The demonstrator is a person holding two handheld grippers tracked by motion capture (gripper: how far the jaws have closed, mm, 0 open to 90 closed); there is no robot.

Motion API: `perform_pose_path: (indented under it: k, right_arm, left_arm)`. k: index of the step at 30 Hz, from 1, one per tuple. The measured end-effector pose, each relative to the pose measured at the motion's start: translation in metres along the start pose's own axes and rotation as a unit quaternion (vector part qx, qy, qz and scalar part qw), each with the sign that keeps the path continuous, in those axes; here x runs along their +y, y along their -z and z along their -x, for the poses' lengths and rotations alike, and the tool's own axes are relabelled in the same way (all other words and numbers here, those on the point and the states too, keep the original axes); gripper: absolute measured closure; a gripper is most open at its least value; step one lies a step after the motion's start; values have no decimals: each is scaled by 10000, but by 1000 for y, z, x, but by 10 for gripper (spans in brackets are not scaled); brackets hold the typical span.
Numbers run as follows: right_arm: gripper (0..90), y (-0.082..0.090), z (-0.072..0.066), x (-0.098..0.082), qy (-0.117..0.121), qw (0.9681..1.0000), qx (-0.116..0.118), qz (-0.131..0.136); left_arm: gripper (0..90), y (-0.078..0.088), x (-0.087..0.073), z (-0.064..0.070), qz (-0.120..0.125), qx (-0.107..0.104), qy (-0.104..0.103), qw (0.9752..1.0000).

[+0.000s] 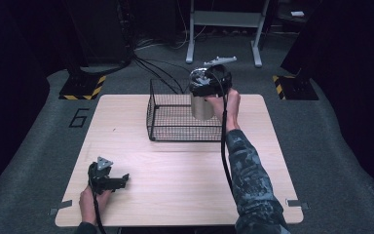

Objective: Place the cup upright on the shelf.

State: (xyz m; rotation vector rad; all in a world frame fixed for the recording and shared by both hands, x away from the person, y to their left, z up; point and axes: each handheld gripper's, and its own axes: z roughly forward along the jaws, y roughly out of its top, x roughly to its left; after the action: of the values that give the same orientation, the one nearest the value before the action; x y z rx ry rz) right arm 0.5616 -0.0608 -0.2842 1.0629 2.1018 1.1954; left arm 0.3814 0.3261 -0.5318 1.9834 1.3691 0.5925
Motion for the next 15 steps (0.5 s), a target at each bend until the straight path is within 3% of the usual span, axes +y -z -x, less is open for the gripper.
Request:
perform_pose_path:
  k: [15]
  right_arm:
    - [34,-27,1,-3,-219,9996,-125,-85]
  left_arm:
    - [30,0,0,0,-19,-3,-22,10000]
